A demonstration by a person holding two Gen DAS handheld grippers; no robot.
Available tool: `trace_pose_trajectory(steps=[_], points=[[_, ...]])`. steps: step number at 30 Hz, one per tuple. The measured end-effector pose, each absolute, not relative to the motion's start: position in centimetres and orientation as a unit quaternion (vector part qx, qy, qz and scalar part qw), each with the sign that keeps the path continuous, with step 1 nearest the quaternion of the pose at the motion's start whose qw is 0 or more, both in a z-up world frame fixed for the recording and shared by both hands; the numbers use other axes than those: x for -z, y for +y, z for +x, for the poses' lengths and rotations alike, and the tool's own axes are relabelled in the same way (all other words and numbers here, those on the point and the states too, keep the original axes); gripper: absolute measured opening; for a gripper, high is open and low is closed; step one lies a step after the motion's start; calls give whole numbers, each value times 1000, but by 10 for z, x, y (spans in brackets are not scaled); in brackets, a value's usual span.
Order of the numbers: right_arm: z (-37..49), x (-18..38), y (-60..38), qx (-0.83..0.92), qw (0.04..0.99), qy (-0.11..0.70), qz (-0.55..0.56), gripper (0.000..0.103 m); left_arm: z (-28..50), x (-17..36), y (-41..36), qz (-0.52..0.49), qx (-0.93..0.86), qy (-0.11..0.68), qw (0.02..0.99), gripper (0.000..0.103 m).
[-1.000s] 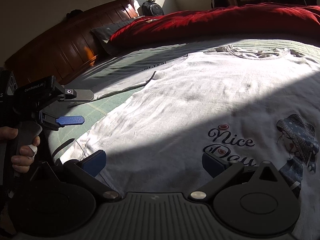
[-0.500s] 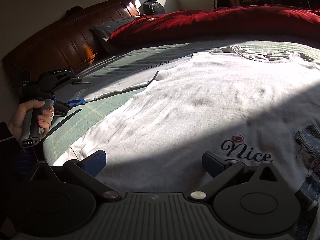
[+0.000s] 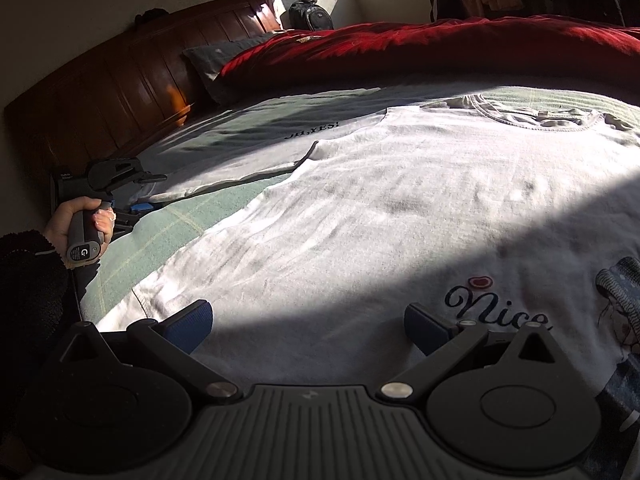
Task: Fold clothes
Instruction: 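Grasp the 'OH,YES!' sleeve cuff with the left gripper and lift it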
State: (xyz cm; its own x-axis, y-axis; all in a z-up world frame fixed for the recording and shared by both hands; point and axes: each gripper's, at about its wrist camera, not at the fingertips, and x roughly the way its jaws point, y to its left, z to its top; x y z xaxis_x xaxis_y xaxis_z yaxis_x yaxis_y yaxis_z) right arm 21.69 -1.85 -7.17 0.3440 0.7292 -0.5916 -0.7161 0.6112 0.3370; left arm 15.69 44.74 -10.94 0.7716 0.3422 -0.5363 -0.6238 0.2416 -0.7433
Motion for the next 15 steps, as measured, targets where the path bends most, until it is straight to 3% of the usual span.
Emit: trace_pose_trajectory(steps=[15], points=[[216, 76, -16, -440, 823, 359, 2, 103, 165, 112, 467, -509, -330, 116, 786, 44]])
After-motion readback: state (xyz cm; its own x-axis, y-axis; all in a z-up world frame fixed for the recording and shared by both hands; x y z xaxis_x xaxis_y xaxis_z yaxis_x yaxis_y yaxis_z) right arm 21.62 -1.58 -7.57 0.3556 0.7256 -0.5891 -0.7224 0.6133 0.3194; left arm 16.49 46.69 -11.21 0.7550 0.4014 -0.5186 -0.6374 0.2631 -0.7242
